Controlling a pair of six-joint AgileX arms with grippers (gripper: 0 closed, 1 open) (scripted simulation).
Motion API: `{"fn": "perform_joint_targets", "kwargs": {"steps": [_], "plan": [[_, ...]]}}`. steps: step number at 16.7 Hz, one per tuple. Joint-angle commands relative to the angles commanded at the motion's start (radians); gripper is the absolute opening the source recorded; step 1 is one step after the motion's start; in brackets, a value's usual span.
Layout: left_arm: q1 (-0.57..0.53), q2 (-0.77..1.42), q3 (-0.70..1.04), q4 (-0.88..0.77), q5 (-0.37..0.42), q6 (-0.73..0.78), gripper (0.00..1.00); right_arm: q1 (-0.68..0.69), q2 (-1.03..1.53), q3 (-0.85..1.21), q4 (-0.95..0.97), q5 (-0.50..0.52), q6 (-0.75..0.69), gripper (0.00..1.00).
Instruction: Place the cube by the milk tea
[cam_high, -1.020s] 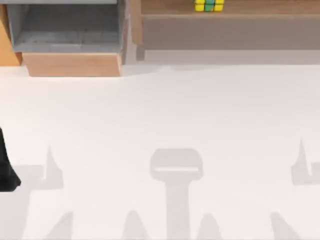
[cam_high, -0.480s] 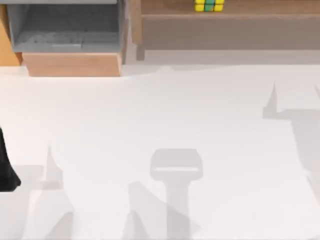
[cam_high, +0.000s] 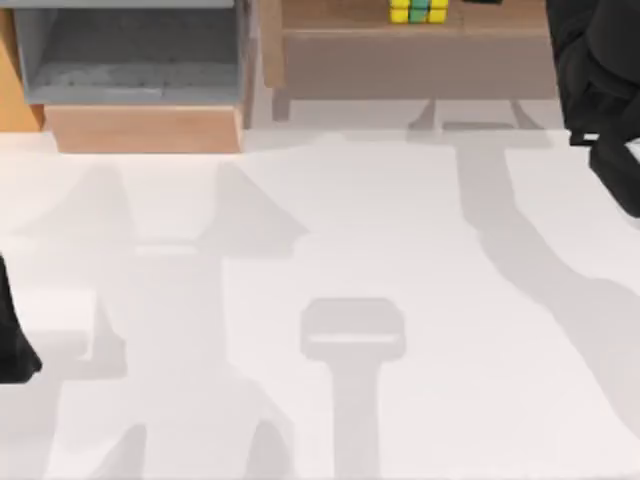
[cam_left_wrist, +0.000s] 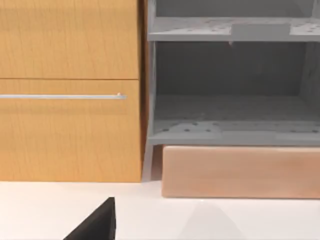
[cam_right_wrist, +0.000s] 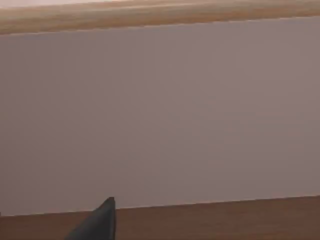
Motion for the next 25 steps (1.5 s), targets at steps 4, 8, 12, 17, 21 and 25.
{"fn": "perform_joint_targets", "kwargs": {"steps": [4, 8, 12, 17, 21, 25], "plan": [[0.0, 0.0, 0.0, 0.0, 0.0, 0.0, 1.0, 0.089, 0.307, 0.136, 0.076, 0.072, 0.009, 1.0], [0.0, 0.0, 0.0, 0.0, 0.0, 0.0, 1.0, 0.135, 0.446, 0.193, 0.09, 0.109, 0.015, 1.0], [0.0, 0.0, 0.0, 0.0, 0.0, 0.0, 1.0, 0.137, 0.454, 0.196, 0.09, 0.111, 0.015, 1.0], [0.0, 0.0, 0.0, 0.0, 0.0, 0.0, 1.0, 0.12, 0.47, 0.25, 0.053, 0.094, 0.015, 1.0], [0.0, 0.0, 0.0, 0.0, 0.0, 0.0, 1.0, 0.089, 0.53, 0.377, -0.011, 0.064, 0.011, 1.0], [0.0, 0.0, 0.0, 0.0, 0.0, 0.0, 1.0, 0.067, 0.598, 0.468, -0.033, 0.043, 0.012, 1.0]]}}
